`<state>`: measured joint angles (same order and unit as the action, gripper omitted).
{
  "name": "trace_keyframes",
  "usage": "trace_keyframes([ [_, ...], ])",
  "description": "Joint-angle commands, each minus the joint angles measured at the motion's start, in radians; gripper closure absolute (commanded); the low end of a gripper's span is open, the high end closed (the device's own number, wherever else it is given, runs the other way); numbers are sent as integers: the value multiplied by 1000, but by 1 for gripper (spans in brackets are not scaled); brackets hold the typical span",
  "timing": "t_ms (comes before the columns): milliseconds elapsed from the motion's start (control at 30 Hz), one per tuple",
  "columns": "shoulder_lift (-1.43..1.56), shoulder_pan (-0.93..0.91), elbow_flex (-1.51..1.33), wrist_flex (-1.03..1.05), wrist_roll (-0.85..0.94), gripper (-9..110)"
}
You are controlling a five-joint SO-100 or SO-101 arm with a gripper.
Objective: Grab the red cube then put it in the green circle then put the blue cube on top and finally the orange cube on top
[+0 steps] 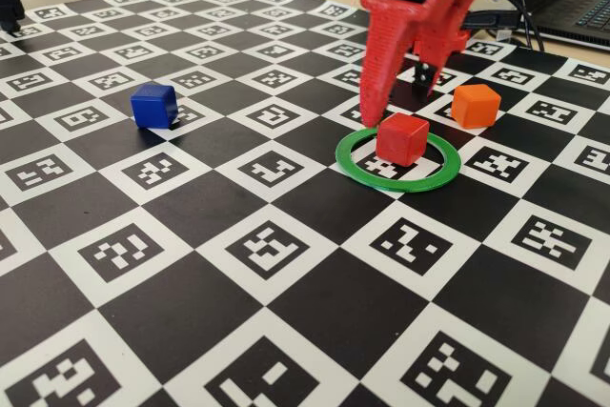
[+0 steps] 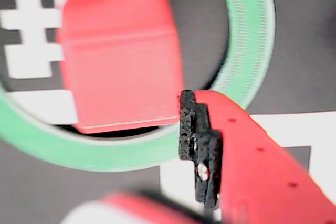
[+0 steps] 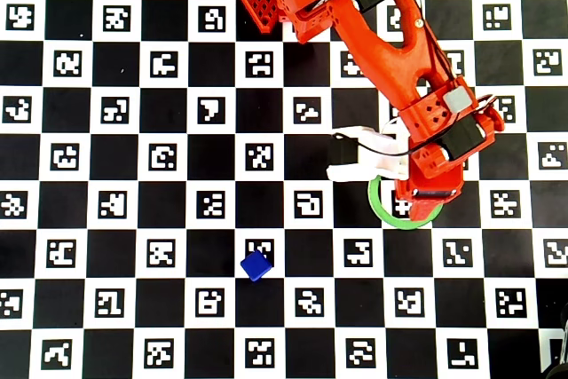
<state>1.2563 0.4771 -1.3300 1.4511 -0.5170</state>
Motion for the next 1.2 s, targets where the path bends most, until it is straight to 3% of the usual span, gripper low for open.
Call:
trace_keyframes([
  [0, 189, -67, 95, 21, 11, 66],
  [333, 272, -337, 195, 63, 83, 66],
  [700, 32, -635, 442, 117, -8, 66],
  [1167, -241, -649, 595, 87, -83, 66],
])
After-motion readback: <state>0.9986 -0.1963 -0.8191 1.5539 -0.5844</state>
